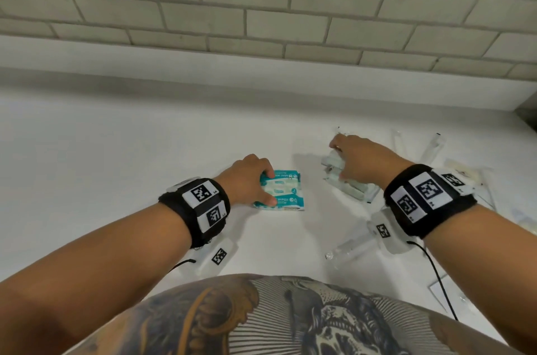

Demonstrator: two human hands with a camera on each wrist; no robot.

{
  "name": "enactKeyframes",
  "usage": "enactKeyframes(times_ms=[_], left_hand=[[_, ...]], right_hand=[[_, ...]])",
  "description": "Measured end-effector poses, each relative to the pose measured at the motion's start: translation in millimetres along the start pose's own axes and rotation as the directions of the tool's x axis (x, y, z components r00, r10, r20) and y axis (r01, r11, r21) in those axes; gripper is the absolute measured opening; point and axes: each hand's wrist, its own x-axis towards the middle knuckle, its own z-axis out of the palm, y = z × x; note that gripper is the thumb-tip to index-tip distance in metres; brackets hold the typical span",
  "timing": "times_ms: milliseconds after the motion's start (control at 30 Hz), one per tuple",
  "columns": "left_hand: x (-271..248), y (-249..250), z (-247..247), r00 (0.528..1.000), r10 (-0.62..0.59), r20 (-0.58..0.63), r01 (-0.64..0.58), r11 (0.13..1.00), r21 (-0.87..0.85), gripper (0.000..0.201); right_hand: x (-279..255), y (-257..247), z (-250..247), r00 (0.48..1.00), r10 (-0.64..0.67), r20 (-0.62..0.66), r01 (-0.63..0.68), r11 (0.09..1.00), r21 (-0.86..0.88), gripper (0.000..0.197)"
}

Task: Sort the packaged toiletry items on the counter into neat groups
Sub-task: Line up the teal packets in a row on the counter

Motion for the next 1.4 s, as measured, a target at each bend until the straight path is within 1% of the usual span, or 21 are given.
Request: enactKeyframes(times_ms=[67, 133, 167, 267, 367, 500, 567, 633, 700, 733, 767, 800, 833, 900, 1000, 1067, 1133, 1200, 1267, 1333, 1400], left_hand=[[-0.6, -1.4, -0.2, 0.999, 0.014, 0.036, -0.015, 1.000, 0.011, 0.059], [-0.7, -3.9, 0.6, 0.997, 0.026, 0.066, -0.027, 1.000, 0.007, 0.058], [-0.5, -4.9, 0.8, 0.997, 0.034, 0.069, -0.034, 0.999, -0.001, 0.055], [0.6, -4.6, -0.8, 0.998, 0.047, 0.031, -0.047, 0.999, -0.016, 0.033], [4.0, -2.6, -4.0, 0.999, 0.042, 0.001, -0.042, 0.999, 0.021, 0.015], [7.1, 1.5, -9.0, 1.000, 0.017, 0.000, -0.016, 0.985, 0.170, 0.011], [9.0, 5.6, -14.7, 0.998, 0.068, 0.000, -0.066, 0.961, 0.268, 0.017], [13.8, 8.1, -20.1, 0.975, 0.215, 0.049, -0.218, 0.908, 0.358, 0.031], [21.9, 9.4, -24.0, 0.912, 0.365, 0.188, -0.409, 0.779, 0.475, 0.047], [26.0, 10.1, -26.0, 0.879, 0.403, 0.256, -0.476, 0.709, 0.521, 0.052], [30.2, 11.1, -27.8, 0.854, 0.424, 0.300, -0.518, 0.655, 0.550, 0.053], [34.2, 11.7, -29.3, 0.844, 0.433, 0.316, -0.534, 0.624, 0.571, 0.052], [37.8, 11.5, -30.2, 0.845, 0.435, 0.311, -0.531, 0.611, 0.587, 0.050], [40.9, 10.7, -30.9, 0.866, 0.409, 0.286, -0.495, 0.627, 0.602, 0.048], [38.4, 9.3, -26.9, 0.909, 0.340, 0.241, -0.416, 0.730, 0.542, 0.038], [36.2, 10.9, -22.2, 0.941, 0.295, 0.164, -0.337, 0.789, 0.514, 0.037], [34.2, 13.6, -18.8, 0.964, 0.251, 0.086, -0.260, 0.823, 0.506, 0.041], [29.4, 14.1, -16.6, 0.978, 0.205, 0.047, -0.202, 0.853, 0.481, 0.043], [20.2, 11.7, -13.5, 0.986, 0.158, 0.047, -0.163, 0.893, 0.420, 0.042], [8.0, 9.5, -11.7, 0.992, 0.115, 0.046, -0.124, 0.926, 0.357, 0.044], [-5.3, 9.3, -8.9, 0.995, 0.101, 0.012, -0.100, 0.943, 0.318, 0.057]], right_hand=[[-0.7, -16.6, -2.1, 0.996, -0.079, -0.029, 0.082, 0.991, 0.105, 0.044], [5.1, -32.6, -4.1, 0.993, -0.117, 0.005, 0.114, 0.976, 0.186, 0.029], [10.7, -39.8, -4.8, 0.991, -0.133, 0.023, 0.126, 0.971, 0.202, 0.026], [32.2, -54.0, -5.3, 0.987, -0.147, 0.069, 0.134, 0.976, 0.173, 0.034], [45.7, -57.0, -1.9, 0.986, -0.125, 0.110, 0.116, 0.990, 0.079, 0.044], [53.6, -53.9, -0.8, 0.992, -0.097, 0.084, 0.094, 0.994, 0.049, 0.042], [56.6, -53.4, -0.9, 0.991, -0.082, 0.106, 0.077, 0.996, 0.051, 0.043], [58.9, -52.2, 0.5, 0.988, -0.060, 0.139, 0.048, 0.995, 0.084, 0.049], [60.2, -51.4, 3.3, 0.987, -0.050, 0.151, 0.034, 0.993, 0.113, 0.054], [60.8, -51.4, 4.6, 0.987, -0.051, 0.151, 0.034, 0.993, 0.111, 0.054], [60.7, -51.3, 5.3, 0.988, -0.052, 0.148, 0.036, 0.994, 0.108, 0.055], [60.9, -51.2, 5.8, 0.988, -0.053, 0.142, 0.039, 0.994, 0.100, 0.056], [60.9, -50.7, 6.1, 0.990, -0.055, 0.130, 0.043, 0.994, 0.099, 0.056], [60.7, -48.3, 6.3, 0.992, -0.051, 0.115, 0.037, 0.992, 0.124, 0.055], [59.6, -45.0, 5.9, 0.992, -0.058, 0.110, 0.041, 0.988, 0.151, 0.053], [58.9, -45.6, 4.6, 0.991, -0.071, 0.113, 0.055, 0.989, 0.138, 0.054], [57.7, -47.5, 2.9, 0.990, -0.081, 0.116, 0.066, 0.989, 0.130, 0.056], [54.8, -50.6, 1.7, 0.988, -0.108, 0.107, 0.096, 0.990, 0.108, 0.059], [51.6, -53.7, 2.5, 0.983, -0.153, 0.100, 0.146, 0.986, 0.074, 0.062], [49.5, -57.9, 4.4, 0.976, -0.194, 0.102, 0.191, 0.981, 0.036, 0.060], [49.5, -62.2, 6.3, 0.969, -0.219, 0.111, 0.220, 0.975, -0.001, 0.055]])
